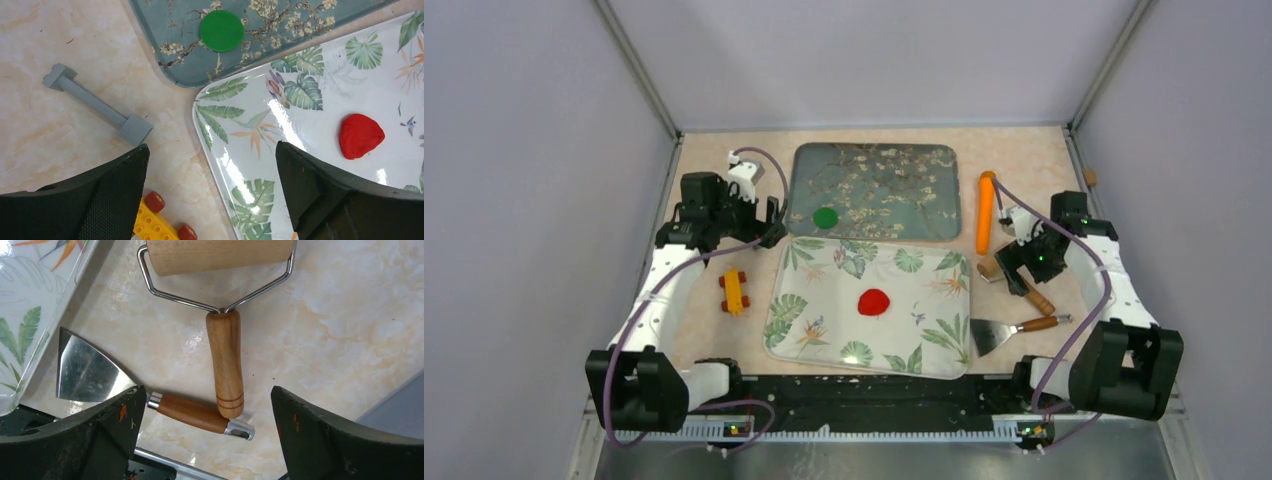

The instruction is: Roll out the dumpling wrappers from the dough

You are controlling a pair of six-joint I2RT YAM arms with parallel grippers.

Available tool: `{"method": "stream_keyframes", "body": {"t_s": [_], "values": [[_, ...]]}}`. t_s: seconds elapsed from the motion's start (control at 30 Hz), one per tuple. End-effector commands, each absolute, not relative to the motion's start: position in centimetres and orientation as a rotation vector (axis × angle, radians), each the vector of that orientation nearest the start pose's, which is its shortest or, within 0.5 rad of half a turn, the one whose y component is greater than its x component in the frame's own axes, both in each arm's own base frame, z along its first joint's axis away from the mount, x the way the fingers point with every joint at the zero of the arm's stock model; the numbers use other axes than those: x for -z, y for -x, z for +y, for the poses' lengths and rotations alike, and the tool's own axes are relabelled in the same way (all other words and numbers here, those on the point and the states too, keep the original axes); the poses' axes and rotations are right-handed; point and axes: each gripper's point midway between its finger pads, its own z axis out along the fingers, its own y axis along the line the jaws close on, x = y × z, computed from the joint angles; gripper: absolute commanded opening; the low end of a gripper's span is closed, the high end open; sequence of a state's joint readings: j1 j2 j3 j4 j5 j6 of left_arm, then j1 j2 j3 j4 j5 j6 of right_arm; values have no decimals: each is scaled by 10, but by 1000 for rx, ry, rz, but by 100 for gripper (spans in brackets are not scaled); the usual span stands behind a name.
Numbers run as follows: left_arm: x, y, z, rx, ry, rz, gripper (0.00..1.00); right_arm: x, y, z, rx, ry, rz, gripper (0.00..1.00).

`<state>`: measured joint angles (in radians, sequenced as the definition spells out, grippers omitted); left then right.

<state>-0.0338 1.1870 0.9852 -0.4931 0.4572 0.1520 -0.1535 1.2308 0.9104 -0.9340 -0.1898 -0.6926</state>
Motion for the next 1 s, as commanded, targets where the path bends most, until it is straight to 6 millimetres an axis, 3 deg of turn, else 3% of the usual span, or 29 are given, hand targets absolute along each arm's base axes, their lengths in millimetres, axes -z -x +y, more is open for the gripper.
{"method": "stream_keyframes", "body": {"t_s": [0.0, 0.2, 0.43, 0.7, 0.83, 0.87, 0.97], "values": [[-196, -324, -85, 449, -483, 2135, 99, -94, -240, -26, -89, 829, 2617, 99], [-188, -321, -82, 437, -480, 2155, 99, -91, -239, -22, -124, 943, 2582, 99], [-187, -321, -80, 414, -504, 2158, 99, -65, -230, -29, -64, 1068, 2545, 95], [-190, -324, -88, 469, -514, 2141, 99, -28, -234, -36, -58, 1109, 2590, 73], [-189, -323, -96, 514, -513, 2152, 99, -14, -238, -40, -53, 1122, 2614, 59], [-190, -323, -100, 527, -521, 2152, 99, -11, -238, -41, -53, 1118, 2622, 51], [-190, -322, -112, 552, -552, 2152, 99, -12, -236, -42, -65, 1123, 2638, 8]]}}
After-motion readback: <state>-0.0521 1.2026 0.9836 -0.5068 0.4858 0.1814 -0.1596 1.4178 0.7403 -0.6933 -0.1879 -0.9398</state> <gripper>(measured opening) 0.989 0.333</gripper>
